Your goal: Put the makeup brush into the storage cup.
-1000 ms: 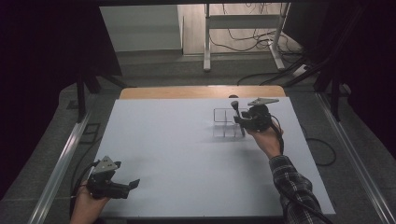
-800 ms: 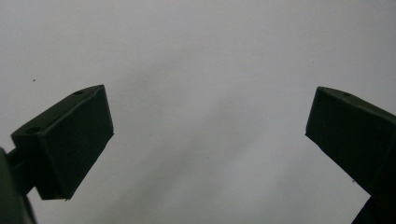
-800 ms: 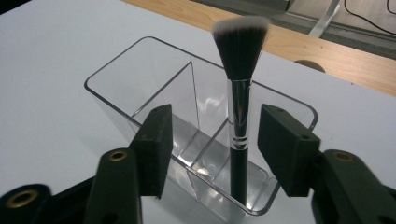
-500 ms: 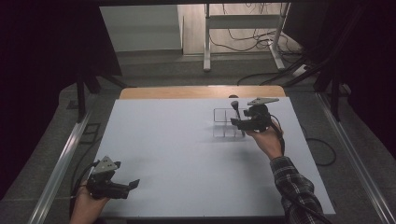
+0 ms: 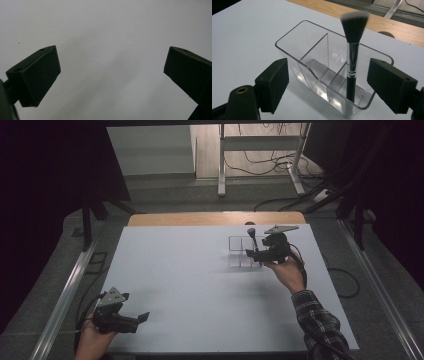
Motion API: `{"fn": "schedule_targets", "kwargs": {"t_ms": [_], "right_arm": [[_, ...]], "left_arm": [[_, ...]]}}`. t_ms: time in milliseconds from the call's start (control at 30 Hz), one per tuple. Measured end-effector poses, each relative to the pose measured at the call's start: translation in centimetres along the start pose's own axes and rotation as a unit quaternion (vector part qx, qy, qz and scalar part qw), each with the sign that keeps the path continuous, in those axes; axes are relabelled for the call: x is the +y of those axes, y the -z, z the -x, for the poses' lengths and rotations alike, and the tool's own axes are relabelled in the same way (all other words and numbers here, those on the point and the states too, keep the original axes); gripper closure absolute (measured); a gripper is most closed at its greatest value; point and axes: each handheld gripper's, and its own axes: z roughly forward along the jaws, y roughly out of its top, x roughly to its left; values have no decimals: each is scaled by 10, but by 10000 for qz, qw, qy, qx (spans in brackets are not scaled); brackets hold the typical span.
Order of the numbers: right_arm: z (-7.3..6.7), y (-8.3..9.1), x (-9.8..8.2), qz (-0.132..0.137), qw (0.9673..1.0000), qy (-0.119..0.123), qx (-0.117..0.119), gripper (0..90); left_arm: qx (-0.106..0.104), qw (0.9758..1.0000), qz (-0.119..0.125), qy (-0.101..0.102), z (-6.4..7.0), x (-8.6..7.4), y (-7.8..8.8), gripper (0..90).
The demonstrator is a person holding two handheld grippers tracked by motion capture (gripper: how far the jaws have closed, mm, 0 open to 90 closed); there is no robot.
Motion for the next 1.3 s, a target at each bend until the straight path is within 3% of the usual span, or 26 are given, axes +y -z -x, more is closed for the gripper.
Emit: {"fn": "schedule_targets", "kwargs": {"t_ms": [300, 533, 800, 1300], "right_arm": [[-4, 2, -2, -139, 9999, 29, 71, 105], [-10, 8, -3, -175, 9996, 183, 109, 60], [-14, 11, -6, -266, 9993, 154, 190, 1], [-24, 17, -19, -348, 9987, 150, 329, 0]], "left_arm": [[-21, 10000, 18, -53, 1, 0, 0, 13], [-36, 10000, 33, -77, 1, 0, 0, 13], [-37, 10000, 38, -81, 1, 0, 1, 13], [-37, 9999, 36, -91, 2, 0, 1, 13]]}}
